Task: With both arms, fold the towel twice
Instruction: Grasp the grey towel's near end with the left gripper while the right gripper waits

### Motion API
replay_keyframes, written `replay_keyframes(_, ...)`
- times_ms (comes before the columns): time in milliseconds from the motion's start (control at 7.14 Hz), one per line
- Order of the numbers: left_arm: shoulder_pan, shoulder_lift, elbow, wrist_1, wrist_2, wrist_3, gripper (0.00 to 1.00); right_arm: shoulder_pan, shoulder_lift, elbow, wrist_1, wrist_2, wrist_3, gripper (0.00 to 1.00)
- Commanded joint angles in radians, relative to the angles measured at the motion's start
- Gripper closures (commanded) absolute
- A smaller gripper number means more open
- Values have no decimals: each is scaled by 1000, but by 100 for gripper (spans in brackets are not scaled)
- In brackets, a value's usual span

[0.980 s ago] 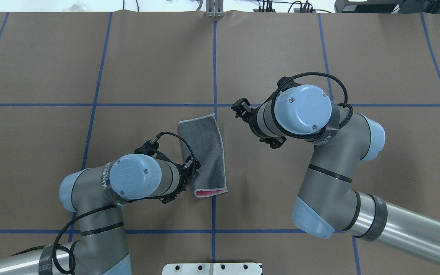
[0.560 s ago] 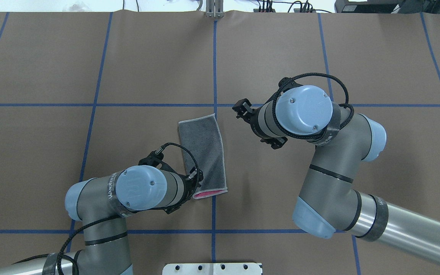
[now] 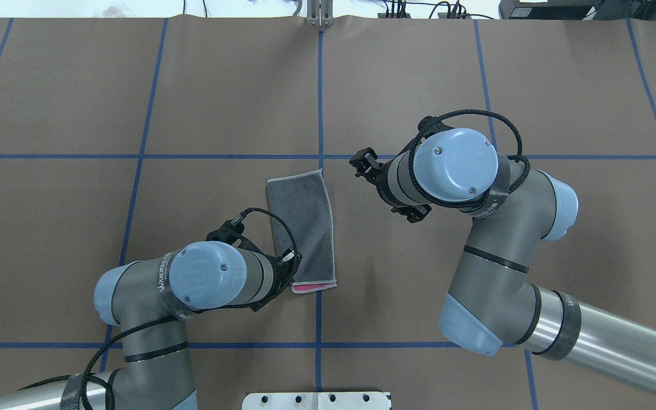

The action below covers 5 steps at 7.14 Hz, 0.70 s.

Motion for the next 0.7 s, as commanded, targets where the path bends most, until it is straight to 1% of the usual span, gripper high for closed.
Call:
replay_keyframes(0,-7,94,-85,4,-3,56,100,0,1,1,-1,0,0,0)
replay_keyframes(140,-7,137,-112,5,-5,104,100,3,-1,1,-1,0,0,0)
replay_keyframes(280,-4,137,-112,7,-3,104,100,3,1,1,-1,0,0,0)
replay_keyframes(420,0,136,-109,9,-2,104,46,5,1,1,-1,2,0,0)
replay_keyframes(560,-1,127,-115,9,-3,106,5,6,1,1,-1,2,-2,0)
